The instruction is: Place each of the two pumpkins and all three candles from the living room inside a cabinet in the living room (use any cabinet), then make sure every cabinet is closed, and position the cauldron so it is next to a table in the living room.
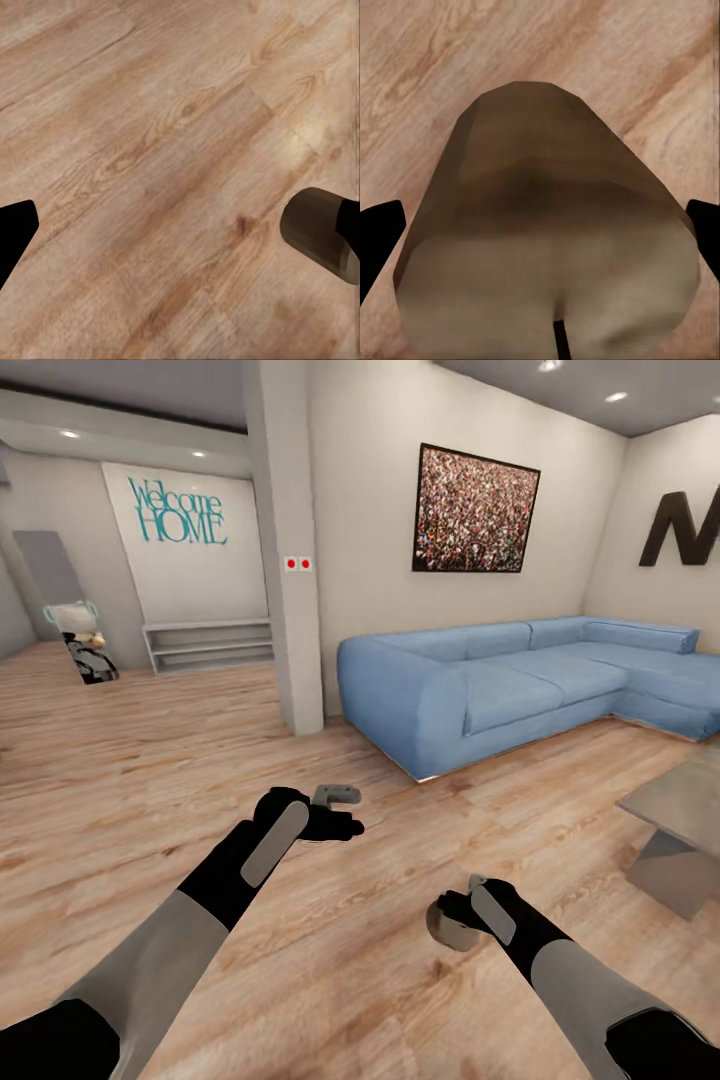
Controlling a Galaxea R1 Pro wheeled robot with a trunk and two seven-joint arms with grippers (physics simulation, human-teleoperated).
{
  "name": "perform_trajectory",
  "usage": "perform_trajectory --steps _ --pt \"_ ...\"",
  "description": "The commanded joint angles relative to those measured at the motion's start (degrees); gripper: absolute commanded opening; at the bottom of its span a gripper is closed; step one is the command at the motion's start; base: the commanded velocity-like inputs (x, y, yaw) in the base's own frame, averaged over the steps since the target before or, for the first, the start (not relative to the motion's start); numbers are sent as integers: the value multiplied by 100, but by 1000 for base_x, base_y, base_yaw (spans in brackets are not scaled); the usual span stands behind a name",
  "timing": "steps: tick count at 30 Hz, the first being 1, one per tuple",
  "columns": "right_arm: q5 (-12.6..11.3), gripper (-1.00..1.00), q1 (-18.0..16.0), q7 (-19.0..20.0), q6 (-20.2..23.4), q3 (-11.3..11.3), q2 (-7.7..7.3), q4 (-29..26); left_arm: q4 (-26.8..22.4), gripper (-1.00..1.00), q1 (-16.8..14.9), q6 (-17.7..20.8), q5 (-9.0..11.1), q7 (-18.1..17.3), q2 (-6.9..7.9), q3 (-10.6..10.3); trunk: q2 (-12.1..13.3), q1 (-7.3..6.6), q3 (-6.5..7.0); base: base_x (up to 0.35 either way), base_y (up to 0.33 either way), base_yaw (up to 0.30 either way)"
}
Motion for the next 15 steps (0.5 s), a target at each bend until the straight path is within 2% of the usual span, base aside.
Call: perform_trajectory --steps 1,10,15 --pt "-57 -100 -2 -50 17 46 -6 -14 -5 100 -5 8 59 59 1 -7 -1 -4 17 -6 2 -292" --pt "-57 -100 -2 -48 17 45 -5 -14 -8 100 -3 8 57 59 1 -7 11 -27 216 -6 1 -292" --pt "-57 -100 -2 -46 17 47 -6 -14 -9 100 -4 8 63 59 1 -7 18 -40 327 -182 46 -292"
